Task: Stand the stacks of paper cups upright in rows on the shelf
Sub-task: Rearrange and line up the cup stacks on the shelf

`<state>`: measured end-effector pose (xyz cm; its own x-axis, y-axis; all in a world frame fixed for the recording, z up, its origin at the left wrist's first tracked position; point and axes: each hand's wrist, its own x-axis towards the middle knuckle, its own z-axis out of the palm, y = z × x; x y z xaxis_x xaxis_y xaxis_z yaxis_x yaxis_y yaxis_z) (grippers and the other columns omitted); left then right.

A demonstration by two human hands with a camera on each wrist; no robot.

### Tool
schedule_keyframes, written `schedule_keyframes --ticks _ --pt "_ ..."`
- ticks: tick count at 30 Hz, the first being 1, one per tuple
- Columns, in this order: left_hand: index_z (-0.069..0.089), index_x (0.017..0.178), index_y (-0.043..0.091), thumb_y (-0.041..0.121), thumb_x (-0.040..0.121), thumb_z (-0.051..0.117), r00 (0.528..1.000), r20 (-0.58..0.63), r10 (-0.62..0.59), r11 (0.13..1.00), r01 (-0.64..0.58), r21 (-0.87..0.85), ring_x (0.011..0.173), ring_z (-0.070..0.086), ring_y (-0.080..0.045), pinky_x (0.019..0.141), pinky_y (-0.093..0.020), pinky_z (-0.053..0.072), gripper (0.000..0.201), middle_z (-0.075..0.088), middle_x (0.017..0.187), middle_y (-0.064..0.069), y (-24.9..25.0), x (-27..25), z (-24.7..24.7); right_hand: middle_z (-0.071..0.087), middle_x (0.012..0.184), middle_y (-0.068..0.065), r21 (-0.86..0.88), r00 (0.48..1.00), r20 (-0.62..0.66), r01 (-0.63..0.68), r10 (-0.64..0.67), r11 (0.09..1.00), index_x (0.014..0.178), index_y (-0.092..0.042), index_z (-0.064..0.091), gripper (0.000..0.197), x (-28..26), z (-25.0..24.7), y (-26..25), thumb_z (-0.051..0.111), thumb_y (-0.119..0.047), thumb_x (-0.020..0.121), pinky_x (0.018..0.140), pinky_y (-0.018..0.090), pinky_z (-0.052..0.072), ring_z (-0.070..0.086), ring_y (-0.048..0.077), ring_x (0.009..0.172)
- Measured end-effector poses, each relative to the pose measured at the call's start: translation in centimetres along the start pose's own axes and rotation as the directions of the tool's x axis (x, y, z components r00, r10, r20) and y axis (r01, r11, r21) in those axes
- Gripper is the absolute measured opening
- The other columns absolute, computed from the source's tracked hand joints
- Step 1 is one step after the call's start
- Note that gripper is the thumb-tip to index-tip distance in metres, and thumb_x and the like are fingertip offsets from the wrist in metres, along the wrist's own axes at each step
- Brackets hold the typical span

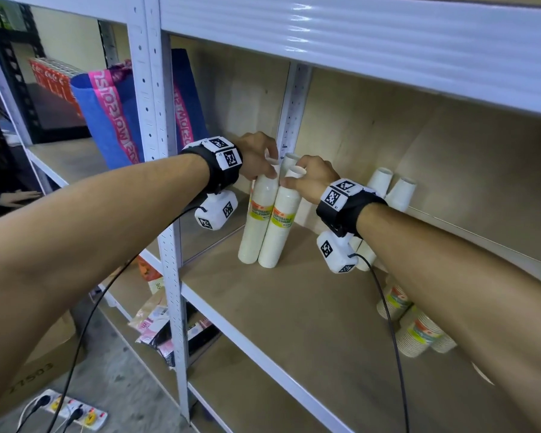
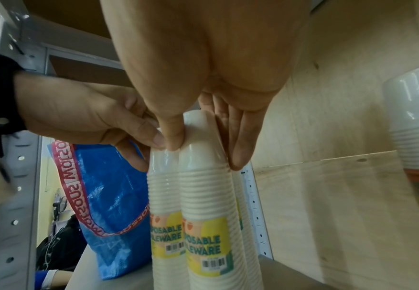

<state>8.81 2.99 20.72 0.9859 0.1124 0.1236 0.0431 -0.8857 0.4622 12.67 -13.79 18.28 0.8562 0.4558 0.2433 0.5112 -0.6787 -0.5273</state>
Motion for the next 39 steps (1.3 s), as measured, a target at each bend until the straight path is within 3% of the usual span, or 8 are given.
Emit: schedule_keyframes --ticks 5,9,15,19,22,25,28,39 --pt "0.063 0.111 0.022 0.022 0.080 0.076 0.998 0.057 0.030 0.999 -0.028 -0.031 0.081 0.070 -0.027 0.067 -0.038 0.062 0.033 0.062 0.100 -0.005 1.9 0.3 0.0 0.060 0.113 0.005 -0.060 0.999 -0.021 -0.047 0.045 0.997 0.122 -0.014 0.058 0.055 -1.0 -1.7 0.7 0.075 -0.043 0.079 0.076 0.030 0.048 0.061 0.025 0.098" --pt "0.065 0.109 0.023 0.021 0.080 0.073 0.993 0.067 0.096 0.995 -0.094 -0.034 0.071 0.064 -0.017 0.065 -0.032 0.060 0.030 0.062 0.093 -0.002 4.1 1.2 0.7 0.065 0.106 0.005 -0.071 0.993 -0.058 -0.112 0.108 0.991 0.109 -0.014 0.063 0.050 -1.7 -3.7 1.9 0.077 -0.046 0.074 0.078 0.034 0.055 0.065 0.025 0.090" --pt "0.066 0.119 0.024 0.025 0.080 0.072 0.980 0.095 0.172 0.985 -0.171 -0.026 0.073 0.072 -0.024 0.077 -0.040 0.061 0.040 0.068 0.102 -0.007 7.8 2.6 2.7 0.059 0.125 0.007 -0.142 0.976 -0.132 -0.193 0.175 0.971 0.128 -0.011 0.056 0.065 -3.7 -6.7 5.0 0.075 -0.046 0.077 0.074 0.024 0.037 0.059 0.025 0.111" --pt "0.066 0.119 0.018 0.020 0.080 0.072 0.966 0.101 0.236 0.971 -0.231 -0.062 0.066 0.066 -0.019 0.073 -0.042 0.062 0.039 0.066 0.103 -0.007 10.1 3.5 4.2 0.057 0.127 0.006 -0.119 0.959 -0.164 -0.251 0.230 0.961 0.128 -0.011 0.055 0.062 -5.0 -8.5 7.0 0.076 -0.041 0.079 0.069 0.024 0.043 0.058 0.024 0.110" --pt "0.065 0.118 0.017 0.019 0.081 0.072 0.957 0.098 0.273 0.961 -0.266 -0.078 0.072 0.068 -0.023 0.073 -0.041 0.061 0.037 0.060 0.102 -0.003 11.4 4.0 5.4 0.058 0.128 0.004 -0.141 0.949 -0.193 -0.280 0.251 0.950 0.129 -0.011 0.055 0.060 -5.7 -9.3 8.2 0.075 -0.038 0.080 0.074 0.019 0.040 0.057 0.021 0.115" --pt "0.065 0.117 0.016 0.017 0.081 0.073 0.946 0.106 0.306 0.950 -0.297 -0.099 0.074 0.070 -0.027 0.070 -0.039 0.062 0.037 0.065 0.103 -0.008 12.4 4.5 6.4 0.060 0.116 0.002 -0.142 0.937 -0.207 -0.313 0.281 0.939 0.125 -0.011 0.057 0.054 -5.9 -9.9 9.2 0.075 -0.036 0.080 0.061 0.018 0.036 0.058 0.020 0.113" --pt "0.064 0.120 0.018 0.019 0.081 0.074 0.936 0.112 0.335 0.941 -0.325 -0.098 0.081 0.070 -0.028 0.073 -0.042 0.061 0.040 0.065 0.106 -0.008 13.2 5.1 7.2 0.059 0.124 0.005 -0.166 0.928 -0.225 -0.336 0.296 0.927 0.124 -0.010 0.056 0.054 -5.9 -10.3 10.0 0.075 -0.035 0.081 0.073 0.023 0.036 0.057 0.023 0.114" --pt "0.060 0.128 0.019 0.025 0.084 0.072 0.911 0.087 0.403 0.915 -0.401 -0.043 0.109 0.059 -0.025 0.083 -0.030 0.049 0.046 0.058 0.127 -0.006 14.4 7.2 9.5 0.054 0.133 0.006 -0.150 0.900 -0.259 -0.397 0.352 0.905 0.130 -0.014 0.051 0.064 -5.0 -10.1 12.7 0.076 -0.040 0.077 0.077 0.025 0.037 0.054 0.024 0.118"
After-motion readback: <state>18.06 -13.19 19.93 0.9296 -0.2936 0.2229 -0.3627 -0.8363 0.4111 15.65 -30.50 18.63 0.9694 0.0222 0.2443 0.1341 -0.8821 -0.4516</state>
